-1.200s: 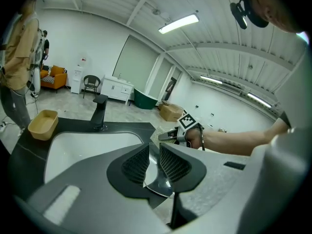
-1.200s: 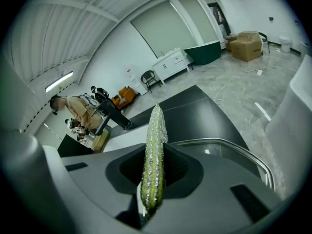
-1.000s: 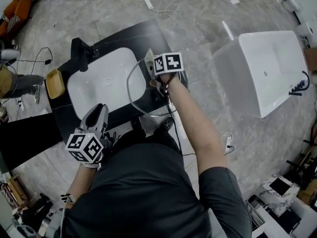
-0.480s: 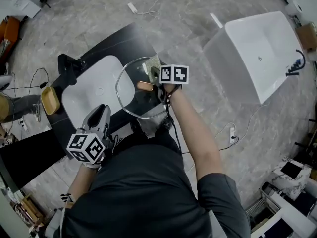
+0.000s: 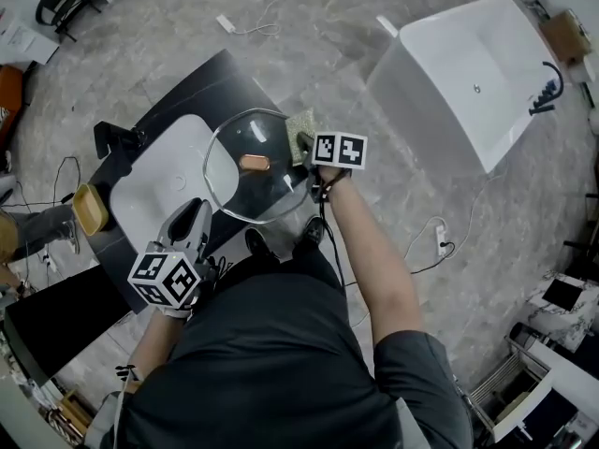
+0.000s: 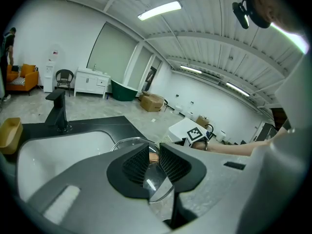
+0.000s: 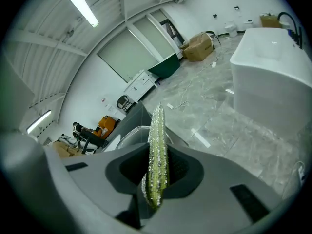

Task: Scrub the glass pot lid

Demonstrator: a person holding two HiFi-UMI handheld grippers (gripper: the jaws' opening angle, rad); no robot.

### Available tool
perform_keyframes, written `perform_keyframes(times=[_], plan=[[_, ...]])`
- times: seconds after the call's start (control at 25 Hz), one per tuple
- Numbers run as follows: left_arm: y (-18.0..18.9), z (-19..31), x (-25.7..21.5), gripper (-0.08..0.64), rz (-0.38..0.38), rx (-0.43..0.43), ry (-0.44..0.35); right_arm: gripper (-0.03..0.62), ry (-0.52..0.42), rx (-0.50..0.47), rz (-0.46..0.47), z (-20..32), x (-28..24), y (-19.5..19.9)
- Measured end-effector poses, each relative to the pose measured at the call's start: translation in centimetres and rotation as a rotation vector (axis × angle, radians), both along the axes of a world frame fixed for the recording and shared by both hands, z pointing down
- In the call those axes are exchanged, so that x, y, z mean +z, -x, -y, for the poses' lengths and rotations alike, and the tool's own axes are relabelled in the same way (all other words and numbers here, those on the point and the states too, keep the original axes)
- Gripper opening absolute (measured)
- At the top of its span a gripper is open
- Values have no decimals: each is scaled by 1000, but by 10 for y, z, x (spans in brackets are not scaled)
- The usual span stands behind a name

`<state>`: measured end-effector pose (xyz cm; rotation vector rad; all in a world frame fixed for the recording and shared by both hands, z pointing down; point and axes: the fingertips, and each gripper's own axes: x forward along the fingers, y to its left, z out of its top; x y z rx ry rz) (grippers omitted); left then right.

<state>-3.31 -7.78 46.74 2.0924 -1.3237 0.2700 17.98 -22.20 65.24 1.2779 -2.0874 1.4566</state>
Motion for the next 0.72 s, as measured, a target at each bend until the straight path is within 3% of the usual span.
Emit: perform_keyframes(times=[0.16,0.28,0.44,0.56,0.72], plan=[[-3,0,1,69,-12,-10,4,55,-9,35,-63,-4,2,-30],[1,-3,-3,69,-15,-38,-6,55,-66,81,-105,-12,-11,-41],[16,-9,-8,69,-19,-90,-11,55,-169,50,41,-40,-37,6],[27,-13,-7,71,-34,-125,0,55,-161,9,119,-61,-38,49],[41,-23,-4,69,-40,-158,16,55,-125,15,139,-74,-23,68]])
